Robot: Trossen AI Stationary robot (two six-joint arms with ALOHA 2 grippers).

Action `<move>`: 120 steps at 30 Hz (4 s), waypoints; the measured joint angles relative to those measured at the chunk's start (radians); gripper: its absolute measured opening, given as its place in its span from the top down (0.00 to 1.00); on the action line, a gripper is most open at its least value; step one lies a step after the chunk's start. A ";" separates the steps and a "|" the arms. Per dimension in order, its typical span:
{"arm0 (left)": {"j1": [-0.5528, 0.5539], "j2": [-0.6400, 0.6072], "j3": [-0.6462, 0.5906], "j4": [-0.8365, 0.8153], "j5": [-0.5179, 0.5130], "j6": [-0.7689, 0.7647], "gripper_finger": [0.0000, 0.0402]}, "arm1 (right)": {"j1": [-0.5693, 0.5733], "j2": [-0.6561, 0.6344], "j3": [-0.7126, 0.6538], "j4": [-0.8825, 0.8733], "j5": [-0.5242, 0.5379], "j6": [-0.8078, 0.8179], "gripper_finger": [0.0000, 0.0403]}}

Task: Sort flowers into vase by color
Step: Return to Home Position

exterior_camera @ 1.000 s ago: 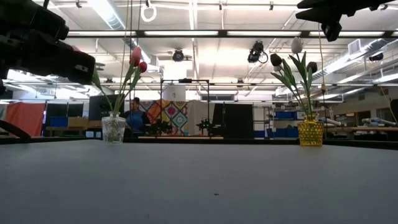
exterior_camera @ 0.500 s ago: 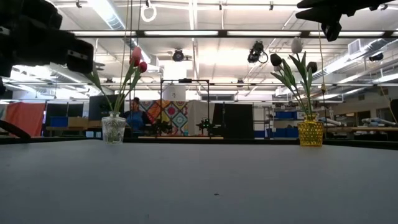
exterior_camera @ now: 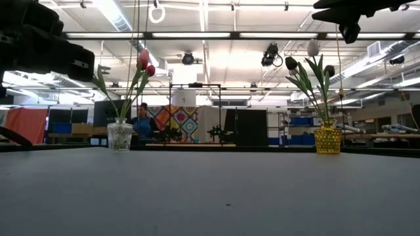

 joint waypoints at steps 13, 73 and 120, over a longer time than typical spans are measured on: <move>0.000 0.086 0.000 0.162 0.005 0.142 0.99 | 0.000 0.000 0.000 0.000 0.000 0.000 0.72; 0.032 -0.078 0.000 0.001 -0.172 0.048 0.92 | 0.000 0.000 0.000 0.023 0.000 0.000 0.72; 0.033 -0.078 -0.001 0.003 -0.171 0.046 0.91 | 0.014 -0.506 -0.603 0.472 -0.107 -0.276 0.72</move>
